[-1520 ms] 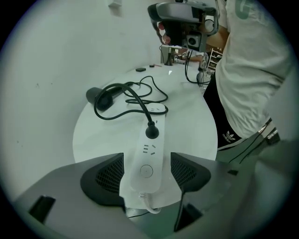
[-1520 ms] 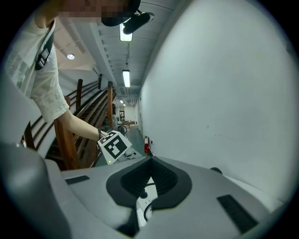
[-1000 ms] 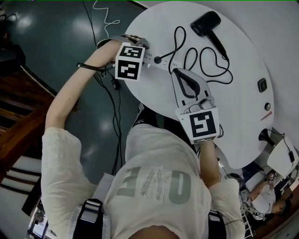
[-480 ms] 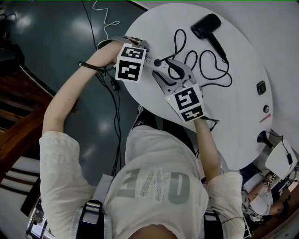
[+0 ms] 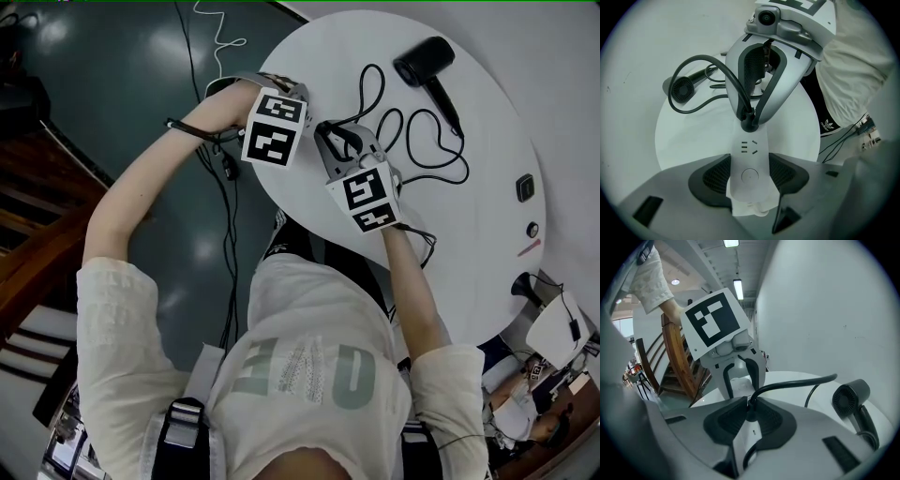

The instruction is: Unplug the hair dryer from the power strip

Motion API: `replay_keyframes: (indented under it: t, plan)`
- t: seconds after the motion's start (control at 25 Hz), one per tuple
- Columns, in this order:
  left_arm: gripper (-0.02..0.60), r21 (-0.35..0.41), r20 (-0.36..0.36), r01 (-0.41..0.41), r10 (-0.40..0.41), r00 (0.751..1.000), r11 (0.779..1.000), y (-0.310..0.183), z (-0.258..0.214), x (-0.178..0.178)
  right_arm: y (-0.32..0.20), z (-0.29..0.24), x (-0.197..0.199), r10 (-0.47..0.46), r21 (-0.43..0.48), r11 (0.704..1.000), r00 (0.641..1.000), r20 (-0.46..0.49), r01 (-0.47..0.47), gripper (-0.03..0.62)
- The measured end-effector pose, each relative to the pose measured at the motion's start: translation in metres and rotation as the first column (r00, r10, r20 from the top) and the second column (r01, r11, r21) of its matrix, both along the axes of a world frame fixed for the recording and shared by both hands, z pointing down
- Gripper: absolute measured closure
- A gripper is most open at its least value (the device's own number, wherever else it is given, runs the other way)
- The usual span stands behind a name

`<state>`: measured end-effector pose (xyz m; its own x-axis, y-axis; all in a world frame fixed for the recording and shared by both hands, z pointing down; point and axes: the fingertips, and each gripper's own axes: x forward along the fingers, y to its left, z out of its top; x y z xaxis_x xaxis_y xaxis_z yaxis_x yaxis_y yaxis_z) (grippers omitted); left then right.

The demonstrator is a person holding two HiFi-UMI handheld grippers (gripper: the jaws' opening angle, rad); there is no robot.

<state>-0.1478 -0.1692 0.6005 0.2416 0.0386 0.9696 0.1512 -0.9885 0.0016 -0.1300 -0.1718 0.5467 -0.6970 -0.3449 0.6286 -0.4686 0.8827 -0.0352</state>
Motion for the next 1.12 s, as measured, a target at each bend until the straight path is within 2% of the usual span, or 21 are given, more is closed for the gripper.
replay_keyframes:
  t: [0.2, 0.36, 0.56, 0.8, 0.88, 0.96, 1.0, 1.04, 1.12]
  plan:
    - [0.324, -0.012, 0.027, -0.004, 0.004, 1.000, 1.000, 0.001, 0.004, 0.001, -0.002, -0.001, 0.002, 0.066, -0.056, 0.996, 0.997, 0.043, -0.063, 0.542]
    - [0.324, -0.031, 0.016, 0.004, -0.004, 1.000, 1.000, 0.001, 0.003, 0.002, -0.002, -0.006, 0.003, 0.065, -0.033, 0.997, 0.997, 0.042, -0.063, 0.548]
    - [0.324, -0.042, 0.049, -0.015, 0.017, 0.999, 0.999, 0.003, 0.005, 0.005, -0.003, -0.005, 0.013, 0.178, -0.136, 0.977, 0.977, 0.119, -0.161, 0.549]
    - [0.322, -0.105, 0.016, -0.003, 0.004, 1.000, 0.994, 0.003, 0.009, 0.010, 0.002, -0.004, 0.018, 0.151, -0.065, 0.988, 0.981, 0.124, -0.144, 0.551]
    - [0.322, -0.129, 0.024, -0.009, 0.012, 1.000, 0.992, 0.009, 0.012, 0.013, 0.003, -0.029, 0.015, 0.134, 0.013, 0.990, 0.976, 0.171, -0.139, 0.551]
    - [0.322, -0.125, 0.019, -0.012, 0.015, 1.000, 0.992, 0.006, 0.011, 0.011, -0.009, -0.081, 0.001, 0.050, 0.207, 0.974, 0.979, 0.198, -0.092, 0.551]
    - [0.322, -0.115, 0.008, -0.004, 0.005, 1.000, 0.993, 0.003, 0.009, 0.009, -0.015, -0.099, -0.006, -0.014, 0.299, 0.953, 0.986, 0.165, -0.037, 0.551]
    - [0.322, -0.108, -0.002, 0.008, -0.009, 1.000, 0.994, 0.002, 0.008, 0.008, -0.017, -0.109, -0.009, -0.065, 0.354, 0.935, 0.990, 0.125, 0.017, 0.549]
    - [0.322, -0.109, -0.011, 0.024, -0.026, 1.000, 0.994, 0.006, 0.008, 0.009, -0.012, -0.112, -0.003, -0.097, 0.371, 0.927, 0.992, 0.079, 0.060, 0.549]
